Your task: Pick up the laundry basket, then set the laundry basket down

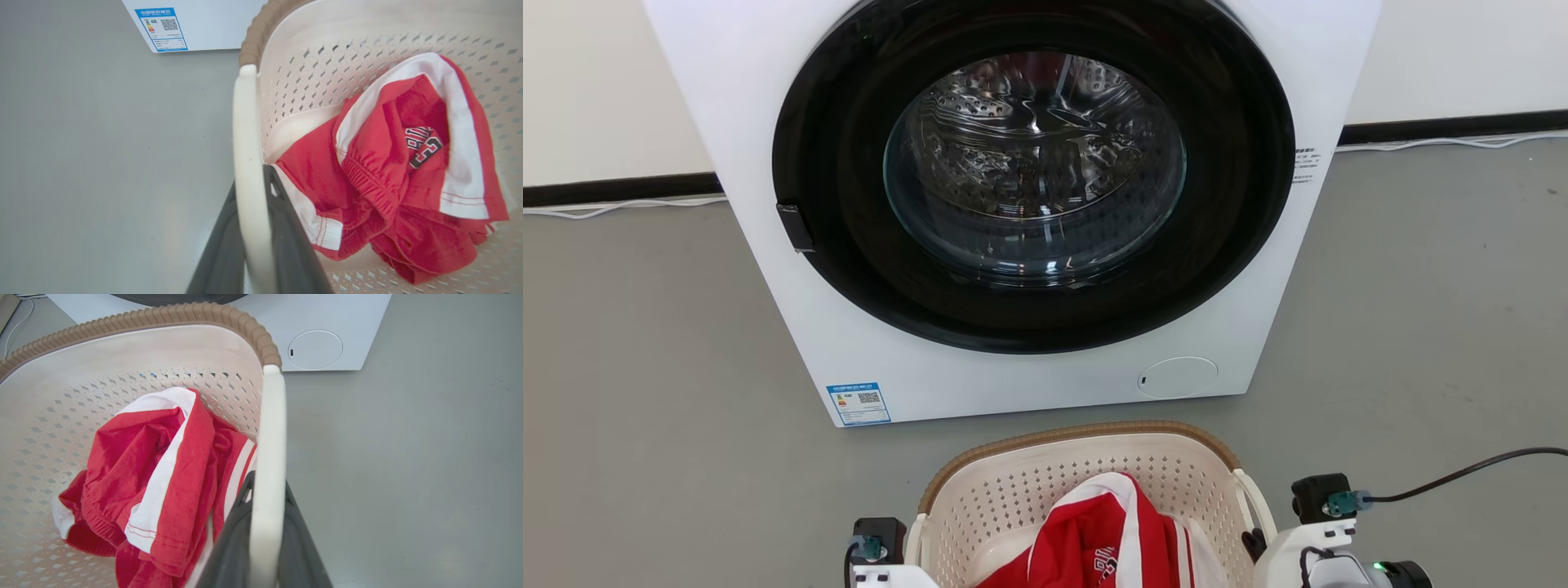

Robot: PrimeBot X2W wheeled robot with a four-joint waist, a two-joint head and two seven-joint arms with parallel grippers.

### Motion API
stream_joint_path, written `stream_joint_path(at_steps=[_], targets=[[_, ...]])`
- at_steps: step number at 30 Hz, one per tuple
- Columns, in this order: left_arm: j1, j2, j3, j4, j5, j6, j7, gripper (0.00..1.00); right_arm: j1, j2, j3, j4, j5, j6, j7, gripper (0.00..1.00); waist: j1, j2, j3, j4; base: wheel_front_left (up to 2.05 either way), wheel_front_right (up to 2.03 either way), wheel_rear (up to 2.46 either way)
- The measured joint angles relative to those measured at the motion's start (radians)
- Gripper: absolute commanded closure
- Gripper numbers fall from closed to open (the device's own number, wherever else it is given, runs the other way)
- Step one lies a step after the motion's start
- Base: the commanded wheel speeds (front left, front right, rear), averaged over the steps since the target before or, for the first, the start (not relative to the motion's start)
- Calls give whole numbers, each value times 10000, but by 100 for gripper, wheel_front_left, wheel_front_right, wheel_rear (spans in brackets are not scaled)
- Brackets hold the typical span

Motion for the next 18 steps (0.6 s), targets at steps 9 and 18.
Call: stream_joint_path(at_steps=[9,18], targets=[[-1,-2,-102,54,-104,0,-13,100,-29,6,151,8,180,0,-92,100,0,0,-5,6,0,0,0],[-8,-2,-255,104,-151,0,-12,100,-28,44,272,88,347,0,-167,100,0,0,16,83,0,0,0]])
